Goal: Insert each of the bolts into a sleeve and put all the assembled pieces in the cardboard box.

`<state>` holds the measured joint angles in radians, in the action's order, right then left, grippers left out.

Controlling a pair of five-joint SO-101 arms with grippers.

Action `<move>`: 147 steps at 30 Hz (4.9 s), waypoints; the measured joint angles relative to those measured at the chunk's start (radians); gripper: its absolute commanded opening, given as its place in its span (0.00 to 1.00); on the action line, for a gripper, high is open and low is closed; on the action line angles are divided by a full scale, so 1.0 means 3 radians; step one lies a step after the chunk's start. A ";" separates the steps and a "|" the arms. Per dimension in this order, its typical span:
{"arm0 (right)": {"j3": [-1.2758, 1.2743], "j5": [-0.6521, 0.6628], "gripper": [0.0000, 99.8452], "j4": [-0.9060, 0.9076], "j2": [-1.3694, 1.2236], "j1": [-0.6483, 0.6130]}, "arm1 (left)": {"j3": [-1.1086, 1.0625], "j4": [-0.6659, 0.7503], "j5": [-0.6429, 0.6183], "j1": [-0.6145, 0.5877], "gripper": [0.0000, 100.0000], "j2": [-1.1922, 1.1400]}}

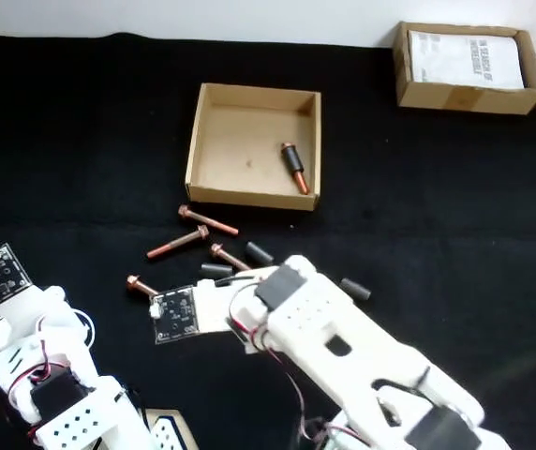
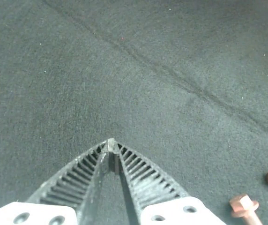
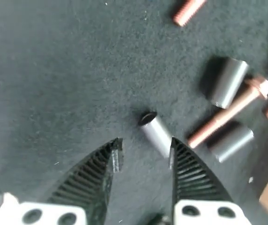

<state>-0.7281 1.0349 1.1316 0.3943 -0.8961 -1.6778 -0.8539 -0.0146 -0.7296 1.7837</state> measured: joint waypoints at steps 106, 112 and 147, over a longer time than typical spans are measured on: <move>0.1151 -0.1529 0.01 0.1442 0.1161 0.1555 | 0.1033 -0.1002 -0.0701 0.1141 0.17 0.0000; 0.0000 -0.1529 0.01 0.1018 0.2000 0.1565 | 0.1033 -0.1023 -0.0711 0.1355 0.15 -0.0281; -0.1601 -0.1166 0.01 -0.0327 0.2491 0.1765 | 0.4035 -0.2015 -0.2046 0.2000 0.14 -0.5708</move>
<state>-1.2083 0.6851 1.0334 1.1416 -0.3667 -0.4672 -1.4584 -0.6283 -0.1297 0.0713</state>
